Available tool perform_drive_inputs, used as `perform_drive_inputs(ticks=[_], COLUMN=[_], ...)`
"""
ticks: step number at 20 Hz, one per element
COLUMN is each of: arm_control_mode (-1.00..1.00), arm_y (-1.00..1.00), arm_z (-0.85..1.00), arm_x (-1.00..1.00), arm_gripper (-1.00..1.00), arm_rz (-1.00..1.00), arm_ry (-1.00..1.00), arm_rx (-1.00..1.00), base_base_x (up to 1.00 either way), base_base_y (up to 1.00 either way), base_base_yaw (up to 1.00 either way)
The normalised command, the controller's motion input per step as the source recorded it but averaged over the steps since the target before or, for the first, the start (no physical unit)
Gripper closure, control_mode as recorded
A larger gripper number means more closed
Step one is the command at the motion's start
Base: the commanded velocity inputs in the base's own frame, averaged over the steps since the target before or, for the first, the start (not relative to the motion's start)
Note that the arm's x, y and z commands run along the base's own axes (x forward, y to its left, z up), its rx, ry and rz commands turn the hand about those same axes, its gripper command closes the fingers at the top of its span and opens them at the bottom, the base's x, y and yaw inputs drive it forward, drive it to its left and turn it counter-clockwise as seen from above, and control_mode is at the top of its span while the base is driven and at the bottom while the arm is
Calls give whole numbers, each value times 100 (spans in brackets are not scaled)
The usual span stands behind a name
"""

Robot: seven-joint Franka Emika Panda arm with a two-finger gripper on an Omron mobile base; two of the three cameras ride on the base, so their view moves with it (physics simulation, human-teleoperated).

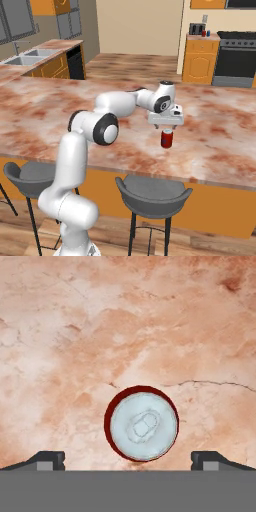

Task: Four empty soda cans are scattered around the kitchen. Gather all the cans and cluster them next to the stove for recycling.

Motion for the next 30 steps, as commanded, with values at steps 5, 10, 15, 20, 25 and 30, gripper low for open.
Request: perform_drive_inputs(ticks=[5, 10, 15, 20, 25, 30], arm_control_mode=[-100, -100, -100, -100, -100, -100], arm_y=[-11, -10, -2, 0, 0, 0], arm_z=[-6, -7, -17, -16, -8, -5], arm_x=[13, 2, 0, 0, 0, 2], arm_gripper=[-100, -100, -100, -100, -100, -100], arm_rz=[0, 0, 0, 0, 0, 0], arm_ry=[4, 6, 6, 6, 7, 6], arm_rx=[0, 0, 0, 0, 0, 0], base_base_x=[0, 0, 0, 0, 0, 0], base_base_y=[0, 0, 0, 0, 0, 0], base_base_yaw=[0, 0, 0, 0, 0, 0])
